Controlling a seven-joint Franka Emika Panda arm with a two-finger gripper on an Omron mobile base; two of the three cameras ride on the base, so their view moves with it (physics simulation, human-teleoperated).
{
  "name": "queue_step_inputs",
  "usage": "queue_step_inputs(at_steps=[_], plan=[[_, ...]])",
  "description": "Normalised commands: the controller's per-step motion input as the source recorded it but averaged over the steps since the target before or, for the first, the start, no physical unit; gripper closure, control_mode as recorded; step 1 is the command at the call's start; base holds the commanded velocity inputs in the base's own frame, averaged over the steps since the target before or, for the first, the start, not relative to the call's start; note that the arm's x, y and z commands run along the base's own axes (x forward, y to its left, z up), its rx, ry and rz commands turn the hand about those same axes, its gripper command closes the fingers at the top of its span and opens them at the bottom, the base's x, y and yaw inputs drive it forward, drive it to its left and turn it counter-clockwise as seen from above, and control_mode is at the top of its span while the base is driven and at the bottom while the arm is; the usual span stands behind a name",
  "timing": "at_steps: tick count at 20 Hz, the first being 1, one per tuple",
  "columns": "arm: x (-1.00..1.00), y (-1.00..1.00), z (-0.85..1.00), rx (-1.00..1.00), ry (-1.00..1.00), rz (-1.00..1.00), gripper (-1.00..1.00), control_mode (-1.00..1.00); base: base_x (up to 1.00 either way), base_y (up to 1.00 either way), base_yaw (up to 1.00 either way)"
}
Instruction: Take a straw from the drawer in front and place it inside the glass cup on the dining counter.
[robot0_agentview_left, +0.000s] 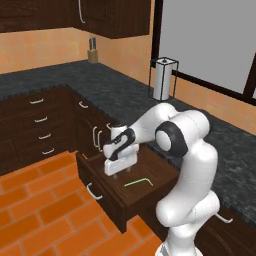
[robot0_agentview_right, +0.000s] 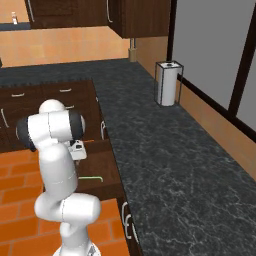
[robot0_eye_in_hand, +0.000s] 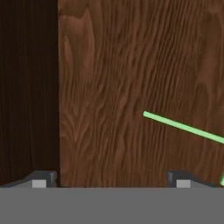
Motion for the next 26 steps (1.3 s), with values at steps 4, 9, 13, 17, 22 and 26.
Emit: queue_step_inputs(at_steps=[4, 9, 13, 17, 22, 26], plan=[[-0.05, 0.39, -0.46, 0.05, 0.05, 0.01, -1.00, -1.00, 0.00, 0.00, 0.00], [-0.40, 0.70, -0.11, 0.01, 0.00, 0.00, -1.00, -1.00, 0.00, 0.00, 0.00], [-0.61, 0.98, -0.13, 0.00, 0.01, 0.00, -1.00, -1.00, 0.00, 0.00, 0.00], [-0.73, 0.96, -0.07, 0.00, 0.00, 0.00, -1.00, -1.00, 0.00, 0.00, 0.00], [-0.20, -0.46, 0.39, -0.08, -0.21, -0.01, -1.00, -1.00, 0.00, 0.00, 0.00], [0.05, -0.88, 0.02, -0.08, -0.13, 0.00, -1.00, -1.00, 0.00, 0.00, 0.00]])
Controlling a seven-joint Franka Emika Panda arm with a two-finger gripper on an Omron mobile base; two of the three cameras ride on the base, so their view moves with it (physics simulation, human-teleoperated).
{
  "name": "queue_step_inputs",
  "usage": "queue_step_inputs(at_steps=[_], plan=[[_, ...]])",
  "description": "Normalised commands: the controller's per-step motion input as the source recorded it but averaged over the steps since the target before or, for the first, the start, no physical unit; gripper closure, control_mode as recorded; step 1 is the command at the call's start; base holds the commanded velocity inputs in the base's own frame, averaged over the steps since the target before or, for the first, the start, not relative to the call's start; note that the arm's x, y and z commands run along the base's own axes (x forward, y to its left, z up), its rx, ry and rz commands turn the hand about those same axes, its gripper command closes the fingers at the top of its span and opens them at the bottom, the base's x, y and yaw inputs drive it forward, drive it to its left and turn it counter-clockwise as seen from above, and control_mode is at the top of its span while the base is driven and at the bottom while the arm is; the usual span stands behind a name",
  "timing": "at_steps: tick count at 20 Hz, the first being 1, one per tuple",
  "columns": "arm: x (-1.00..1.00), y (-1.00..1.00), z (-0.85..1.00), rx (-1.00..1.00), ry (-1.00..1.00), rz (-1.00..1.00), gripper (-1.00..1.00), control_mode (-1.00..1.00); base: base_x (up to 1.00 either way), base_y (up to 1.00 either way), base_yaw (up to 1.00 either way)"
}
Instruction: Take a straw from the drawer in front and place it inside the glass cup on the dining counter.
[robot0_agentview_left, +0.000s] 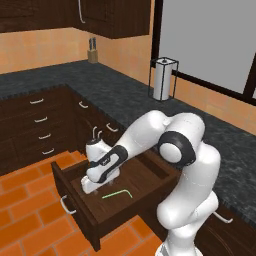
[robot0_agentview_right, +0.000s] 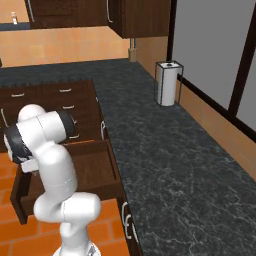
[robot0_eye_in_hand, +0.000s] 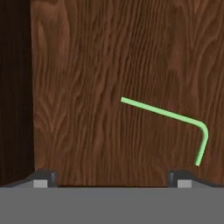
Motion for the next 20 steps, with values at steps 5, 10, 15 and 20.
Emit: queue_step_inputs(at_steps=[5, 10, 15, 20], plan=[[0.16, -0.75, 0.00, 0.00, -0.03, 0.01, -1.00, -1.00, 0.00, 0.00, 0.00], [0.26, -0.44, -0.14, 0.00, 0.00, 0.05, -1.00, -1.00, 0.00, 0.00, 0.00], [0.23, -0.31, -0.38, 0.00, 0.00, 0.06, -1.00, -1.00, 0.00, 0.00, 0.00], [0.24, -0.25, -0.33, 0.00, 0.00, 0.06, -1.00, -1.00, 0.00, 0.00, 0.00]])
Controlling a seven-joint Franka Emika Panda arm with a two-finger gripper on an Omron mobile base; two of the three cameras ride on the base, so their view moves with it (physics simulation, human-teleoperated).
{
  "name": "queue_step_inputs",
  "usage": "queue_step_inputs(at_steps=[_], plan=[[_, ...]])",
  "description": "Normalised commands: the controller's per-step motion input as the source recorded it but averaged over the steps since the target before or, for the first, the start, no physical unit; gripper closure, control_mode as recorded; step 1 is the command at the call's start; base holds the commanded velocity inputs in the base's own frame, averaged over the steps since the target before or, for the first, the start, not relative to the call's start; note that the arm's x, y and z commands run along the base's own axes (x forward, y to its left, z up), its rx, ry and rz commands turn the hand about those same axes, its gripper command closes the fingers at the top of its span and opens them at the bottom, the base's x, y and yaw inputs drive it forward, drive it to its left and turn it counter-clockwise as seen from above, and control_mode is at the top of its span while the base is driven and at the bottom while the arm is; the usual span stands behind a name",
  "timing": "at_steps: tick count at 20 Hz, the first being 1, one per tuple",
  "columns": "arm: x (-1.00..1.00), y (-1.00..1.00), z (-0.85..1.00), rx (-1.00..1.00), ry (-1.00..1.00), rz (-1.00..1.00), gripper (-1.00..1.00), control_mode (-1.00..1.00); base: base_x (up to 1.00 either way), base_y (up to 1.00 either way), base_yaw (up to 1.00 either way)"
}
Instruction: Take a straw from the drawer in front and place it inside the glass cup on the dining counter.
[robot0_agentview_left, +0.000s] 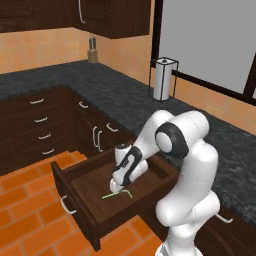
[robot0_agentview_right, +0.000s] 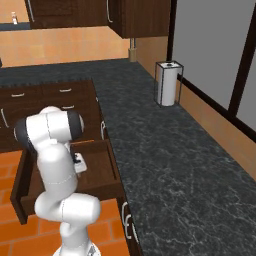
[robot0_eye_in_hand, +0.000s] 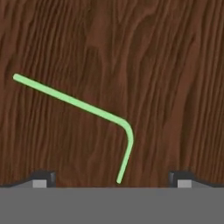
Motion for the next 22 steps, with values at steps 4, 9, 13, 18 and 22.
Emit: queue_step_inputs(at_steps=[4, 9, 13, 18, 22], plan=[[0.21, -0.02, -0.33, 0.00, 0.00, 0.07, -1.00, -1.00, 0.00, 0.00, 0.00], [0.34, 0.00, -0.39, 0.00, 0.00, 0.08, -1.00, -1.00, 0.00, 0.00, 0.00], [0.28, 0.01, -0.42, 0.00, 0.01, 0.07, -1.00, -1.00, 0.00, 0.00, 0.00], [0.03, 0.00, -0.43, 0.00, 0.01, 0.02, -1.00, -1.00, 0.00, 0.00, 0.00], [0.00, 0.00, -0.55, 0.00, 0.02, 0.00, 1.00, -1.00, 0.00, 0.00, 0.00]])
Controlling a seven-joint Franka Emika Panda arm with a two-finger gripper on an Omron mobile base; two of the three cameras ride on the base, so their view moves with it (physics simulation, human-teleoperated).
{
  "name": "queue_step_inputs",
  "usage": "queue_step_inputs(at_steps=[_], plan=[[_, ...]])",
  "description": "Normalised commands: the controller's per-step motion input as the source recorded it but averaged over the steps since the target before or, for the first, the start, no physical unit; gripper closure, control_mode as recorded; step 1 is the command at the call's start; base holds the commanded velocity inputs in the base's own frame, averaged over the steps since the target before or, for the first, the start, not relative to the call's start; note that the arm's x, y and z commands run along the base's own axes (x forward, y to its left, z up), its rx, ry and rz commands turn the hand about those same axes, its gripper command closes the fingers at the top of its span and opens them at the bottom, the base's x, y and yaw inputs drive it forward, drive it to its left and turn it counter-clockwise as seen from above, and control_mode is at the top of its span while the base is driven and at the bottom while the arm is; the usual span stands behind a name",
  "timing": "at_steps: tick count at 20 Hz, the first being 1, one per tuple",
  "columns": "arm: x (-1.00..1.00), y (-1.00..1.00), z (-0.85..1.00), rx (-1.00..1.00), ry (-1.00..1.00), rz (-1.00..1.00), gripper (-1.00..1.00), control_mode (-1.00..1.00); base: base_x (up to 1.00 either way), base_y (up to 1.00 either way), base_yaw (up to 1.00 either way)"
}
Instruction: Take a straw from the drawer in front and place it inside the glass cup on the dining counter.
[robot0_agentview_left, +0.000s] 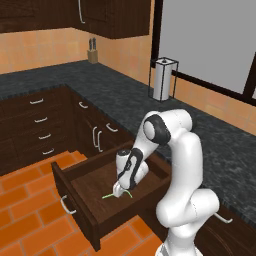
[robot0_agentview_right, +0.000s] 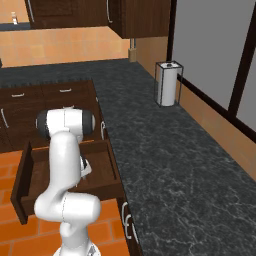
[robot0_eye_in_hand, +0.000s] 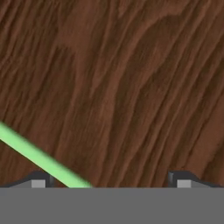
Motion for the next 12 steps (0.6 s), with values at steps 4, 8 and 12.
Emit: queue_step_inputs(at_steps=[4, 8, 12], plan=[[0.00, 0.00, -0.51, 0.00, 0.01, 0.00, 1.00, -1.00, 0.00, 0.00, 0.00], [0.00, 0.00, -0.49, 0.00, 0.05, 0.00, 1.00, -1.00, 0.00, 0.00, 0.00], [0.00, 0.08, -0.31, 0.00, 0.04, 0.00, 1.00, -1.00, 0.00, 0.00, 0.00]])
